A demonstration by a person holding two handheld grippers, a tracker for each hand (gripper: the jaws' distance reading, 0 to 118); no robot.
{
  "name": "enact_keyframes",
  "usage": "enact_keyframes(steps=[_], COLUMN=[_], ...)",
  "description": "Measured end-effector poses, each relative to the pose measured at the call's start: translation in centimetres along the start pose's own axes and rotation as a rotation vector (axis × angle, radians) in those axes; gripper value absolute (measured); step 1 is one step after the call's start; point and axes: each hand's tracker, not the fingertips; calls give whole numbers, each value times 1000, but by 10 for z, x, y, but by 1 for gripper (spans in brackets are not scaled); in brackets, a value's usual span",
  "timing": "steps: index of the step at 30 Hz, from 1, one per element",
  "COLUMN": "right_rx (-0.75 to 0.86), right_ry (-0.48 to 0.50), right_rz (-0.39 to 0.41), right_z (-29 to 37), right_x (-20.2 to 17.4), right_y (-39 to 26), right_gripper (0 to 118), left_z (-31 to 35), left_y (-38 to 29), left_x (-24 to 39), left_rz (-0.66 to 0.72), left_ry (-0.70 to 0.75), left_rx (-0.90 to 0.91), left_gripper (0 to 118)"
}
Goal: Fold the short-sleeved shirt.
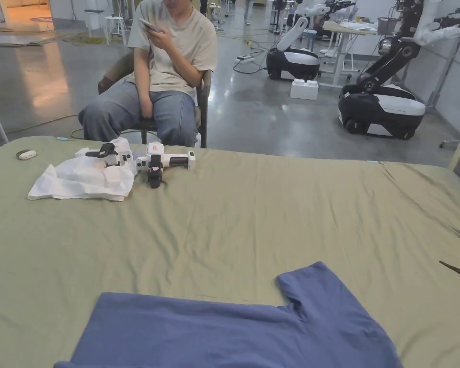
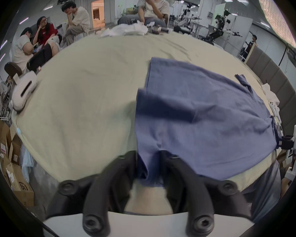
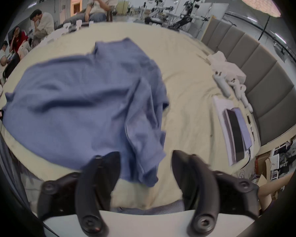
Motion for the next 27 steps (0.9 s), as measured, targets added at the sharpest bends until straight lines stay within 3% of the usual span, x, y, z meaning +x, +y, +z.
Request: enact_keyframes(steps=[2, 14, 18, 19, 22, 23, 27], right_rx=[99, 719, 843, 850, 907, 912, 953], right_ry=[9, 69, 79, 77, 65, 58, 52], right_rz=[-35, -150, -178, -190, -200, -192, -182], right_z=[14, 73, 88, 90, 94, 96, 98], right_x=[-4, -64, -77, -79, -83, -84, -85], right_y=[16, 127, 150, 154, 161, 163, 164], right_gripper=[73, 73, 67, 62, 19, 3, 0], left_z=[6, 52, 74, 78, 89, 92, 101], left_y=[11, 101, 117, 120, 125, 126, 128], left_x=[6, 102, 130, 133, 144, 145, 143], left_rz=[-38, -185, -200, -194, -180, -175, -158], left_ry=[-2, 9, 38, 38, 41, 40, 16], left_rx=[79, 602, 745, 770, 831, 848, 876], left_gripper=[62, 61, 52, 44, 5, 0, 0])
